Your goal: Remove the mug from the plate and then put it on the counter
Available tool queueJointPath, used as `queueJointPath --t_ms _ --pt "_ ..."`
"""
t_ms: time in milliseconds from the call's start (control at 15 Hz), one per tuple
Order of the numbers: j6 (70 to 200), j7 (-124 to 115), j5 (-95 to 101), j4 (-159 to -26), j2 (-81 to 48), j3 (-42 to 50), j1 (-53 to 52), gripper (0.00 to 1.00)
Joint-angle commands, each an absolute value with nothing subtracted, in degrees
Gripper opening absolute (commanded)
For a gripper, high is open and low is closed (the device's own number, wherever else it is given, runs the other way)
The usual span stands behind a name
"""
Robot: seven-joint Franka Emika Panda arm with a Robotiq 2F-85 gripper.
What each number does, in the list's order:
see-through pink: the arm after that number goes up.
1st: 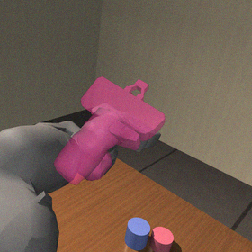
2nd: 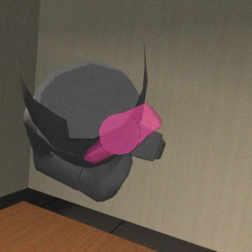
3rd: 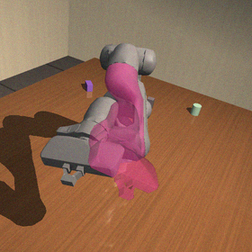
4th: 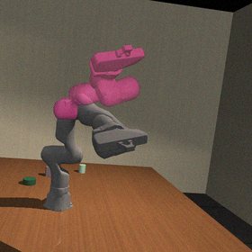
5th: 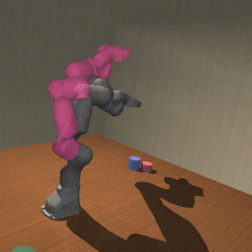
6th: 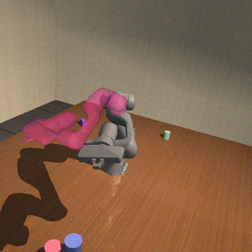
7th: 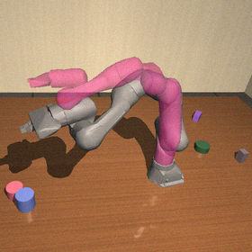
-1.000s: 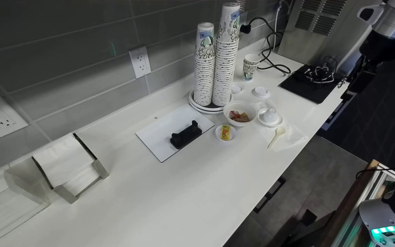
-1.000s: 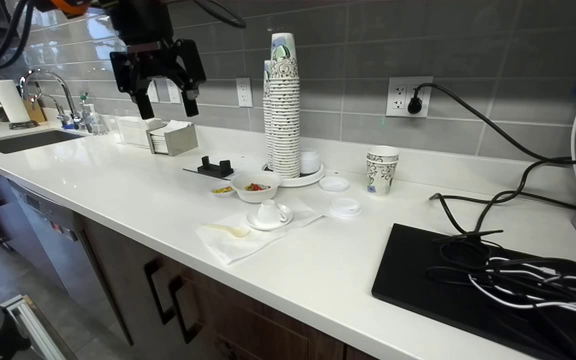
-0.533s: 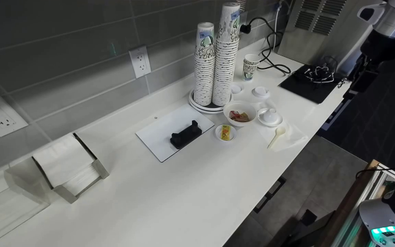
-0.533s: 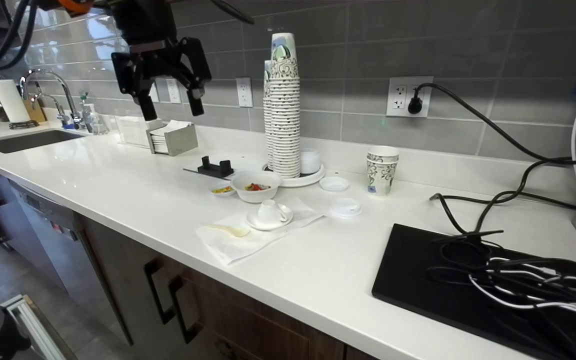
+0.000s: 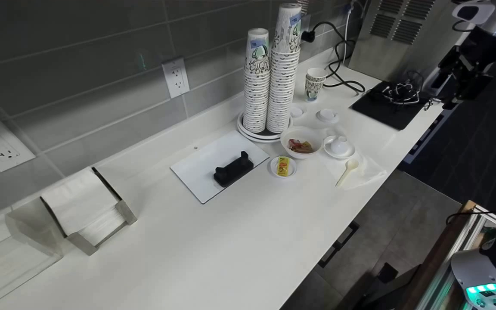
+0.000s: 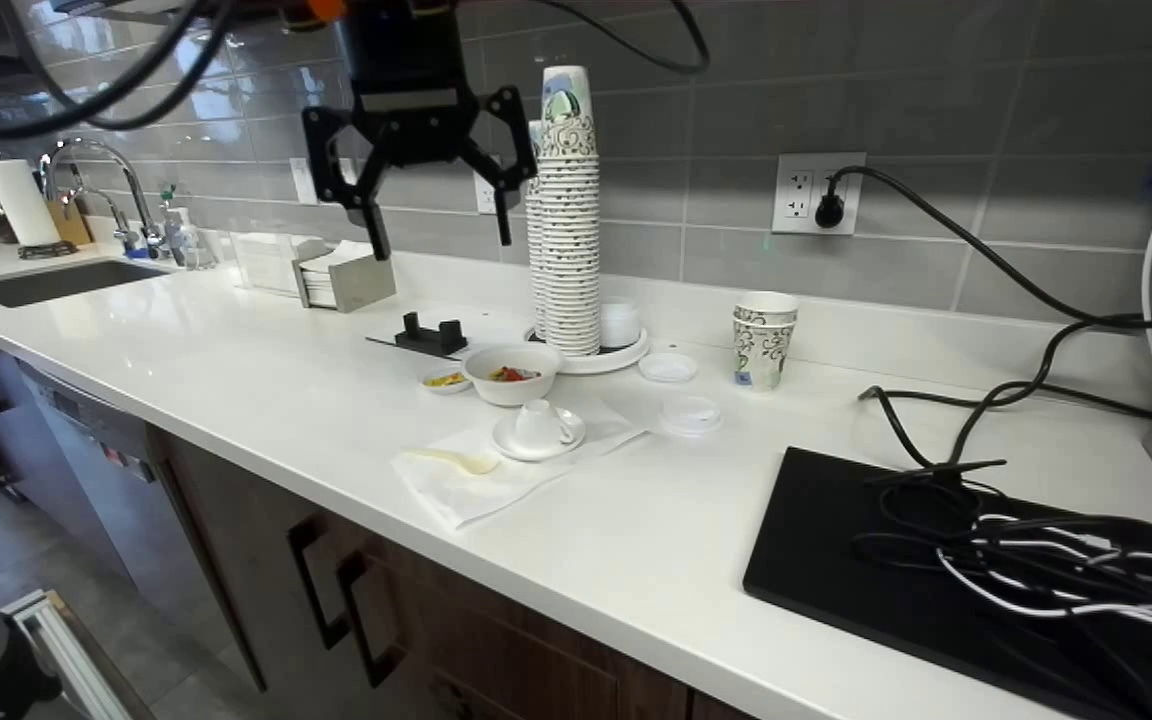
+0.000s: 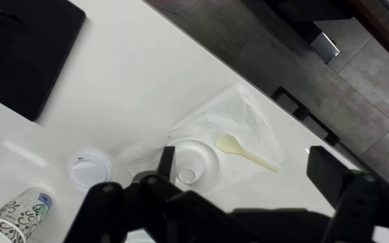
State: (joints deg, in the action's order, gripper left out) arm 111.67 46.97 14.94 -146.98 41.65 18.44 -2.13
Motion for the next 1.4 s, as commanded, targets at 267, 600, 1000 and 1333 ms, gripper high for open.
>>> queueJointPath --t_ms 267,600,1000,1333 --pt "128.7 80.0 5.2 -141.5 24.7 30.2 -6.4 1.00" --pt "130.9 84.0 -0.1 -142.8 22.8 27.8 -3.1 1.00" --pt "130.7 83.7 0.2 -142.9 23.2 25.7 -1.2 1.00" --pt "132.1 100.5 -6.6 -140.9 18.7 33.5 -7.0 1.00"
